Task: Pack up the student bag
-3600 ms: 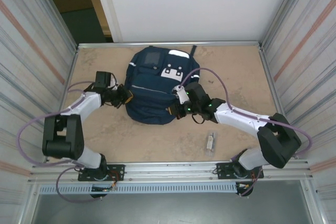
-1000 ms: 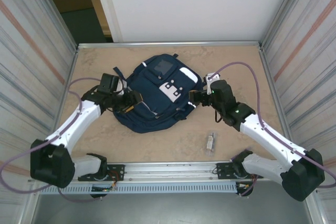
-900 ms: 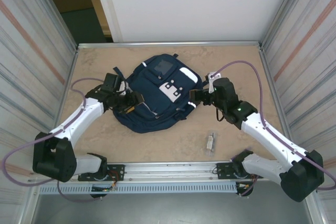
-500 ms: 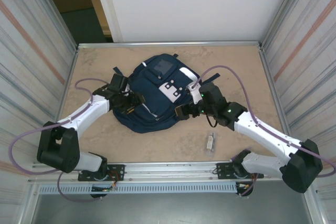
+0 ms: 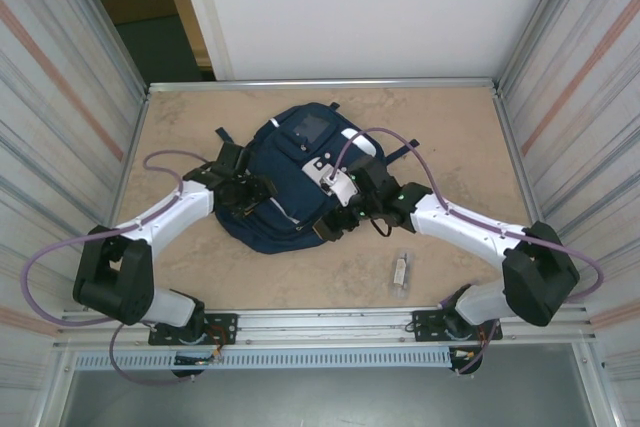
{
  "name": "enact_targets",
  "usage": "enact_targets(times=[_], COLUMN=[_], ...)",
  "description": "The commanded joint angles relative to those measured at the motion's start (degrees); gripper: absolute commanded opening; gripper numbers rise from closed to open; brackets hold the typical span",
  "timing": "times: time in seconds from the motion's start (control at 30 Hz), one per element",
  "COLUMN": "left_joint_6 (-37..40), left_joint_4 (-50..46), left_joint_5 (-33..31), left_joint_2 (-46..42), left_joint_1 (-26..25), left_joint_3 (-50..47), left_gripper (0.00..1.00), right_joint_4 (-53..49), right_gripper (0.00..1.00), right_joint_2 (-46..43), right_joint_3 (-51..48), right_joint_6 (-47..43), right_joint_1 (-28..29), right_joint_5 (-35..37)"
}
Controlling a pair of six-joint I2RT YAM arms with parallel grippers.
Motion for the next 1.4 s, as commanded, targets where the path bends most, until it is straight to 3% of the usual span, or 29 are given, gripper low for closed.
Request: enact_targets(times=[0.0, 0.23, 0.37, 0.5, 0.63, 0.73, 0.93, 1.03, 1.13, 1.37], left_joint_6=[-1.3, -3.0, -3.5, -3.4, -0.2, 0.3, -0.9, -2.0, -2.3, -3.4], left_joint_4=[-4.4, -3.6, 3.6, 2.6, -2.6, -4.8, -3.5, -1.9, -1.3, 0.7], left_joint_5=[-4.7, -8.1, -3.7, -1.3, 1.1, 5.5, 10.2, 12.1, 13.0, 12.3], left_joint_2=[2.0, 4.9, 5.8, 2.5, -2.1, -4.2, -6.0, -6.7, -6.8, -7.0], left_joint_1=[-0.1, -0.1, 0.4, 0.0, 0.1, 0.1, 0.1, 0.0, -0.1, -0.1], left_joint_3=[1.6, 2.2, 1.3, 2.8, 5.2, 5.3, 4.1, 3.0, 2.2, 0.2], left_gripper=[0.66, 0.6, 0.37, 0.14, 0.0, 0.0, 0.0, 0.0, 0.0, 0.0], right_joint_4=[-0.5, -1.7, -0.5, -1.1, -0.5, -1.5, -1.7, 1.7, 5.8, 8.4], right_gripper=[0.89, 0.85, 0.82, 0.82, 0.83, 0.84, 0.83, 0.77, 0.7, 0.4], right_joint_2=[1.4, 2.7, 2.9, 3.7, 4.7, 7.9, 12.8, 12.6, 10.9, 8.8], right_joint_3=[2.2, 1.9, 0.9, 0.3, -0.7, 1.3, 4.4, 3.4, 1.6, 0.7], right_joint_6=[-2.6, -3.5, -2.4, -4.9, -9.4, -11.3, -11.0, -8.5, -6.9, -5.7], right_joint_1=[0.6, 2.2, 2.4, 2.3, 1.5, 1.2, 0.9, 1.0, 1.0, 2.9], right_joint_5=[-2.3, 0.3, 1.3, 1.4, -3.6, -7.0, -5.6, -3.6, -4.2, -5.5])
